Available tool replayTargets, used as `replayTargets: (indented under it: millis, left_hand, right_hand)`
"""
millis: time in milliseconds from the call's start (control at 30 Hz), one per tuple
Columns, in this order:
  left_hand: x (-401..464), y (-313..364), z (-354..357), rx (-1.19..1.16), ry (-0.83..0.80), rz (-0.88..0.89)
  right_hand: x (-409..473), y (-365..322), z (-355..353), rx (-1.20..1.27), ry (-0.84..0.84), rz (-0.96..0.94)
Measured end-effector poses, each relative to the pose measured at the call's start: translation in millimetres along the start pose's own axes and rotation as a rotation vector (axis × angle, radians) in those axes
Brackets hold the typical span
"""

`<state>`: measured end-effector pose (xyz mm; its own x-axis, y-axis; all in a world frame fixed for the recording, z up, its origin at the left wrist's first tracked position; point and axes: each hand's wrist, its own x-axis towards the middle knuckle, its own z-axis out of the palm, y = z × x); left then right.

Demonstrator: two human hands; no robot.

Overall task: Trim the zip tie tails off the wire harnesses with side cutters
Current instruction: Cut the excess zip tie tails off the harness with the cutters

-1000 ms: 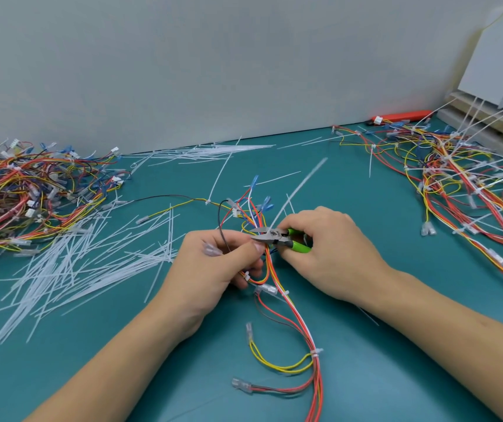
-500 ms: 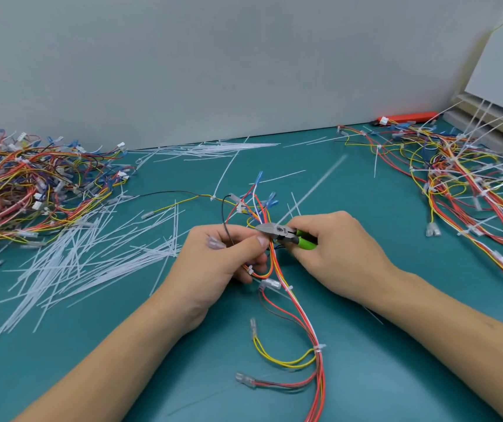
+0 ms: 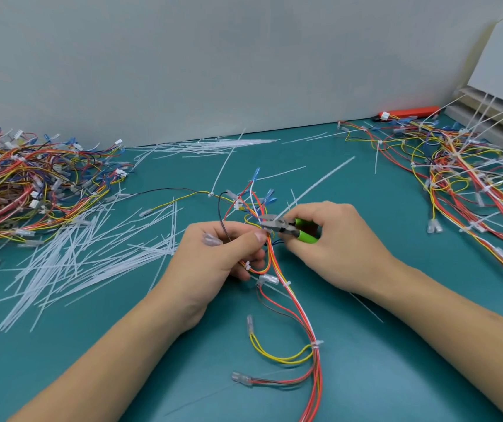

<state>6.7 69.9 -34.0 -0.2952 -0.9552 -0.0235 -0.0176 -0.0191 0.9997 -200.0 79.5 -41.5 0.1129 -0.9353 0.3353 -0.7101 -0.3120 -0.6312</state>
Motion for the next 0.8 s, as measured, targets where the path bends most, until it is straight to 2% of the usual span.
replayTargets:
  millis: [100, 367, 567, 800]
  left_hand:
    - [0.0, -0.9, 0.5, 0.013, -0.001, 0.017]
    - [0.3, -1.8, 0.7, 0.005, -0.007, 0.033]
    - [0.1, -1.5, 1.6, 0.017, -0.011, 0.04]
    - [-1.0, 1.2, 0.9, 0.009, 0.002, 0.012]
  right_hand:
    - [-0.1, -1.3, -0.1, -0.049, -0.055, -0.012]
    - [-1.4, -2.4, -0.3, -0.068, -0.059, 0.004]
    - [-2.1, -1.6, 0.3, -0.217, -0.03, 0.025]
    - [-0.2, -1.6, 0.3, -0.099, 0.084, 0.004]
